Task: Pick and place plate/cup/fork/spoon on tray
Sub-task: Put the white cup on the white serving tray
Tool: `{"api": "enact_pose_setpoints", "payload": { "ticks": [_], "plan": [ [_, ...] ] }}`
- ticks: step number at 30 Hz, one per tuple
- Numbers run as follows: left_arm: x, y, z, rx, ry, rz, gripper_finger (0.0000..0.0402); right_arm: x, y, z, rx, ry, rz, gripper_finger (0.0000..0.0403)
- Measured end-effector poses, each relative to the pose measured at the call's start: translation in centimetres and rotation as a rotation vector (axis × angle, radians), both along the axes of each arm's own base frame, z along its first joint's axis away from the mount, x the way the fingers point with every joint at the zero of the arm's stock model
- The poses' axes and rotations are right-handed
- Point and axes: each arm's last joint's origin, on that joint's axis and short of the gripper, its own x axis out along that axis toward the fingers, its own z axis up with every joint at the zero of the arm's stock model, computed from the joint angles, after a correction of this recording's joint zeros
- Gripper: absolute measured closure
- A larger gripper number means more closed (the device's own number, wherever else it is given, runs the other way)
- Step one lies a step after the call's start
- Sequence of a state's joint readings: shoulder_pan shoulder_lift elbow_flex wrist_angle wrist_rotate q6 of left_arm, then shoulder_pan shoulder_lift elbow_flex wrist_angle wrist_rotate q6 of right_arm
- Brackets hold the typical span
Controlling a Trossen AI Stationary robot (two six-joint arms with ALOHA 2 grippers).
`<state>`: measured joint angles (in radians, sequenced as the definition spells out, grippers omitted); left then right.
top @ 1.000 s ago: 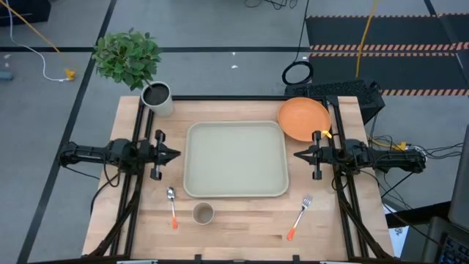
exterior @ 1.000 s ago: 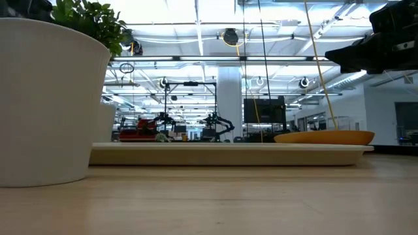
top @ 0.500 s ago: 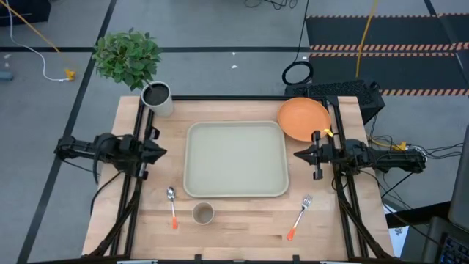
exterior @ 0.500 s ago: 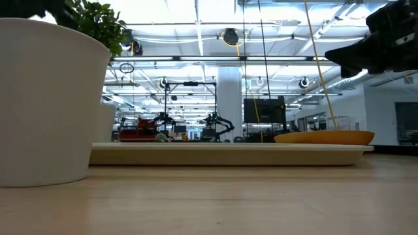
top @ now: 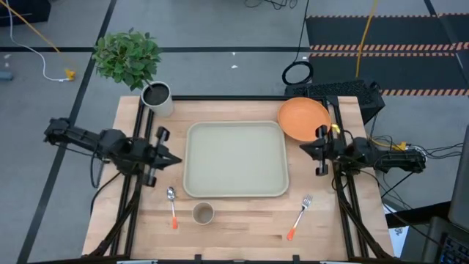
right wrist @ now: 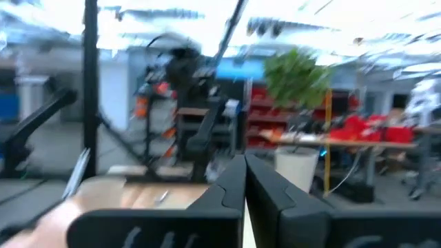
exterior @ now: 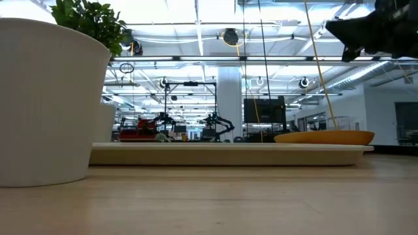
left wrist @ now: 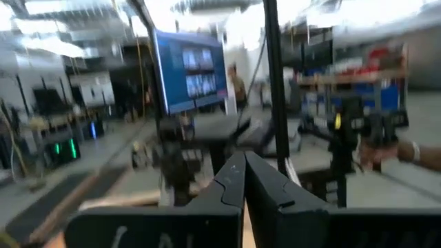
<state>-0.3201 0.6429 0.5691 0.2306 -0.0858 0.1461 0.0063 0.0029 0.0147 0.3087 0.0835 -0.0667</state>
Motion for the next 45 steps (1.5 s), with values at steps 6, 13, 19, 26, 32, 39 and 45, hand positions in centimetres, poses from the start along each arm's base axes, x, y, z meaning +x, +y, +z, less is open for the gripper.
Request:
{"api": "enact_pose_setpoints", "payload": {
  "ticks": [6, 13, 19, 26, 32, 39, 45],
  "plan": [
    [3.4, -1.7, 0.8, 0.043, 0.196, 0.050, 0.0397, -0.1, -0.1, 0.3, 0.022, -0.037, -0.046, 0.0403],
    [6.5, -4.0, 3.1, 0.083, 0.302, 0.018, 0.0396, -0.1, -0.1, 0.3, 0.029, -0.037, -0.042, 0.0403],
    [7.8, -5.7, 5.3, 0.111, 0.435, 0.047, 0.0396, -0.1, -0.4, 0.2, 0.225, -0.057, -0.084, 0.0403],
    [8.3, -6.3, 6.5, 0.054, 0.613, 0.069, 0.0396, 0.0, -0.4, 0.1, 0.289, -0.045, -0.067, 0.0403],
    [8.0, -7.2, 5.7, -0.023, 0.755, 0.085, 0.0396, 0.6, -0.1, -0.8, 0.395, 0.079, 0.036, 0.0403],
    [7.8, -9.0, 4.3, -0.067, 0.837, 0.081, 0.0396, 1.6, 0.9, 3.8, 0.434, 0.166, 0.159, 0.0403],
    [8.6, -10.8, 2.7, -0.052, 0.898, 0.078, 0.0396, 4.2, 2.7, 8.2, 0.348, 0.323, 0.163, 0.0403]
  ]
}}
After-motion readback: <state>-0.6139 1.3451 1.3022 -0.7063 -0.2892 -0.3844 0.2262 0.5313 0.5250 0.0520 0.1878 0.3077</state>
